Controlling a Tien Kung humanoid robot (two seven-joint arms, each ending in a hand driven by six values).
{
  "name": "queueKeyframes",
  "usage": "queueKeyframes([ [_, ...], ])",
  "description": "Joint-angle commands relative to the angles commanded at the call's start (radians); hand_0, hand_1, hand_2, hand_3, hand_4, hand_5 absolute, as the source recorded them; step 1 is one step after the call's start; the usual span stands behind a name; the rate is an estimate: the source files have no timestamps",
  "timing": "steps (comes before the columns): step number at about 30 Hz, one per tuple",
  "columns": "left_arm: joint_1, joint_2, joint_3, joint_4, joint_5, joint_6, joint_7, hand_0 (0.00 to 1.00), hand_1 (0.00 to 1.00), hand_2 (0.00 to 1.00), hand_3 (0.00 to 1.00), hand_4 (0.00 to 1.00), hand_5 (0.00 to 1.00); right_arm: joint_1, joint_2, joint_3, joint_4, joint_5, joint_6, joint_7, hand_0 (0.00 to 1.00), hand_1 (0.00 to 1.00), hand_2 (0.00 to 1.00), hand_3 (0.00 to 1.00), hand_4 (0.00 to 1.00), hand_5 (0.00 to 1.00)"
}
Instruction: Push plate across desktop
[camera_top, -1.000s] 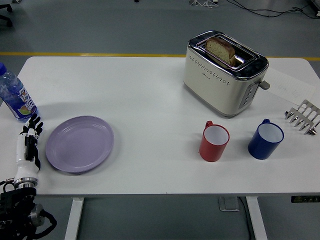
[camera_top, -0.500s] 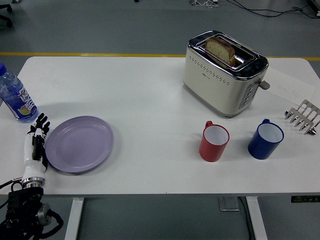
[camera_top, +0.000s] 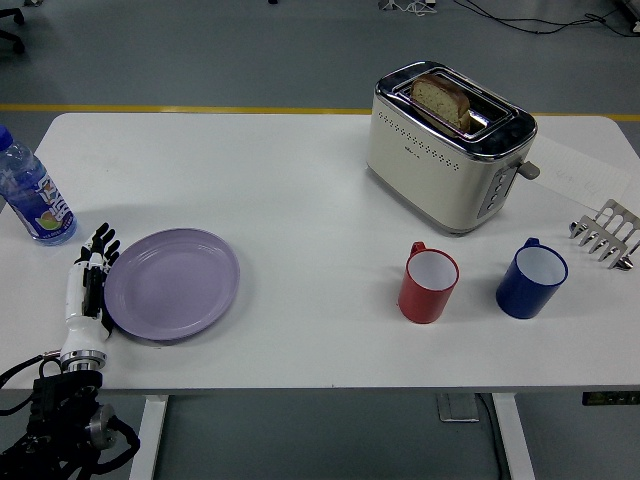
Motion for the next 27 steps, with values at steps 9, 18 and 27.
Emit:
queueKeyframes([
  [9,-0.016,-0.012,0.064,-0.010,-0.035,0.005,0.000,0.881,0.889,0.918,0.865,0.477,0.998,-0.003,0.001,0.001,0.000,-0.002,-0.001,-0.002,0.520,0.481,0.584,0.553,0.244,0.363],
  [18,-0.024,-0.018,0.133,-0.022,-0.079,0.019,0.000,0.884,0.888,0.918,0.868,0.476,0.998,-0.008,0.001,0.000,0.000,-0.002,-0.002,-0.003,0.520,0.480,0.584,0.553,0.243,0.363],
  [27,-0.028,-0.020,0.186,-0.030,-0.105,0.033,0.000,0.886,0.891,0.918,0.874,0.472,0.998,-0.013,0.001,0.004,0.000,-0.011,-0.001,-0.005,0.520,0.480,0.584,0.553,0.242,0.363],
])
